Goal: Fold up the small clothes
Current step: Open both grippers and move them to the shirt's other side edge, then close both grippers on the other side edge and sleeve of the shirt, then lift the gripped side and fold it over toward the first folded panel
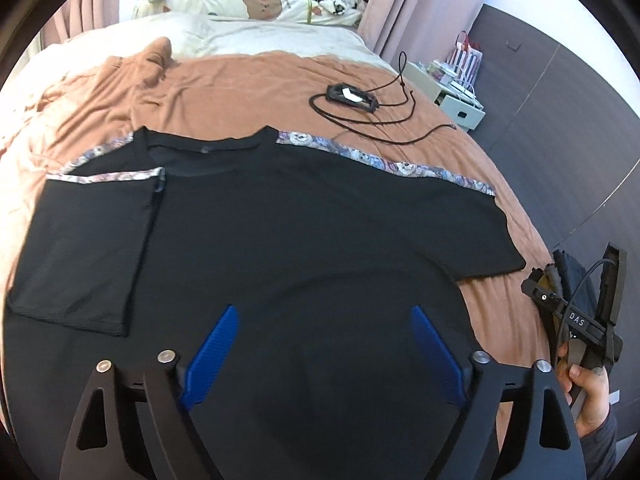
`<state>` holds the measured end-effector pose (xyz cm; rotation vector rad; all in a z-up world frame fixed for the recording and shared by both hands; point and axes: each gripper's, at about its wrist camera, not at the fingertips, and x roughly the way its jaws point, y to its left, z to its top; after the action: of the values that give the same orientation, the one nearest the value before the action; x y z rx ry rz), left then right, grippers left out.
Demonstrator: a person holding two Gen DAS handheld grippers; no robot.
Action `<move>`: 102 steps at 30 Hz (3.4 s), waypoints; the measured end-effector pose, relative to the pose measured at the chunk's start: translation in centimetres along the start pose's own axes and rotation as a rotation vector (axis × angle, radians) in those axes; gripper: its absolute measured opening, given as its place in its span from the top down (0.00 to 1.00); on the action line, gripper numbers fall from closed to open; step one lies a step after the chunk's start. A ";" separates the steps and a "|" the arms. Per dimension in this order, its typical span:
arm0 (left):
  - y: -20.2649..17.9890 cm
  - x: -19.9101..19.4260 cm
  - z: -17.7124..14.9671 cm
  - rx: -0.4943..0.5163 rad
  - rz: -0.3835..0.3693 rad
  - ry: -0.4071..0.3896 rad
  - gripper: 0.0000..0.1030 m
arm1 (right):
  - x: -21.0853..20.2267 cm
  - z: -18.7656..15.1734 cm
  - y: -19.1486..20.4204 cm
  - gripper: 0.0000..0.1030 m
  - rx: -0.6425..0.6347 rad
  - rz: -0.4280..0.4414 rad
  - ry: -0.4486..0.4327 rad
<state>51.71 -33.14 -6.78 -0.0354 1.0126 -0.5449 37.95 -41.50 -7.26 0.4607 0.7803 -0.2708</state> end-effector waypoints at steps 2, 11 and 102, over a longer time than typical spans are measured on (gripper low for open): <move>-0.2 1.0 0.2 -0.004 -0.009 0.008 0.18 | 0.9 0.7 -0.2 0.25 0.014 -0.003 -0.001; -1.2 5.6 1.2 0.005 -0.030 0.071 0.34 | 5.0 2.1 -2.1 0.34 0.167 0.028 0.060; -2.0 8.8 5.3 -0.064 -0.182 0.149 0.69 | 6.2 7.9 -4.4 0.19 0.089 0.261 0.058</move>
<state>58.71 -40.01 -10.36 -0.1467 1.1793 -0.6892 45.28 -49.57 -8.19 0.6505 0.7572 -0.0498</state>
